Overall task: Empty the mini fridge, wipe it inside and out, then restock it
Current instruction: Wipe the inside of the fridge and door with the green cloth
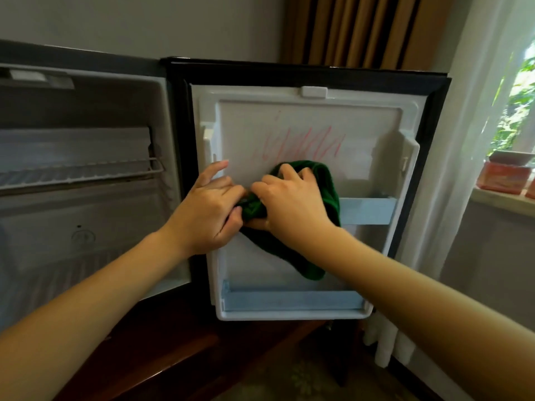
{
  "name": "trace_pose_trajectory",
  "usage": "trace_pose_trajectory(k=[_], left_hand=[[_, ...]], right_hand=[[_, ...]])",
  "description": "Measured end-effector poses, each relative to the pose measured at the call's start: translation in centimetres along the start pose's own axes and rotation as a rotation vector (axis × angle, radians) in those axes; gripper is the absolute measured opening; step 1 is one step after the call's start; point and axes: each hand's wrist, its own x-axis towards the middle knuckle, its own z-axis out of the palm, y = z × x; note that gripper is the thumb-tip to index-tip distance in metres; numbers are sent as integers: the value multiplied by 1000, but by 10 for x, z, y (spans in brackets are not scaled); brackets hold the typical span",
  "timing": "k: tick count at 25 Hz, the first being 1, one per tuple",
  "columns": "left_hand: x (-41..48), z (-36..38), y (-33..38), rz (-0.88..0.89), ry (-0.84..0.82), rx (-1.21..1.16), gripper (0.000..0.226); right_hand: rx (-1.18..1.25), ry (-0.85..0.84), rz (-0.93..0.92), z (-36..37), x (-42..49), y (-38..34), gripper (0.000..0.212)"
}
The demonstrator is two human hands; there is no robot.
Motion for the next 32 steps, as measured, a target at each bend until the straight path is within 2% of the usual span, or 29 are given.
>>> trace_pose_trajectory(k=[2,3,4,6,7,8,9,10,11,14,17,20,24,27,29,31,32], left_hand=[[-5,-9,-1,39,11,21,30],[-10,-16,-4,14,69,13,30],[-17,-26,-6,-74,161,-20,27],[-28,-37,-9,-399,330,-222,12],[-26,-39,-11,-593,305,-411,14],[-20,-36,-12,-759,195,-615,25],[-15,-31,-12,-876,83,-735,33],[-11,-25,-11,-927,3,-728,38],[-6,-20,-9,-929,-32,-673,41],[-3,-17,-8,-899,-2,-532,55],[5,-24,-15,-855,-64,-275,60],[20,-30,-11,-804,-167,-62,53],[21,-29,-12,-753,-199,-29,50],[11,-27,-13,-706,-156,-58,50],[7,-27,-14,-671,-137,-55,50],[4,-26,-15,-639,-109,-83,48],[3,-25,-17,-625,-98,-95,47]], right_hand=[[7,-47,-17,1,-9,24,54],[12,-72,-19,1,-14,34,57],[12,-74,-17,1,-17,41,59],[9,-62,14,-3,-22,48,64],[14,-69,53,-7,-21,45,67],[20,-87,97,-10,-17,35,69],[20,-115,126,-13,-8,18,71],[17,-144,142,-15,2,-1,70],[23,-175,153,-15,13,-20,68],[60,-226,154,-10,33,-58,58],[105,-188,116,-9,30,-44,58],[130,-214,39,-8,22,-15,53],[105,-240,94,-12,-4,42,48],[102,-219,133,-22,-28,66,61],[33,-147,133,-24,-30,51,71],[-18,-53,145,-26,-16,15,66],[-14,-65,152,-24,-5,-6,64]])
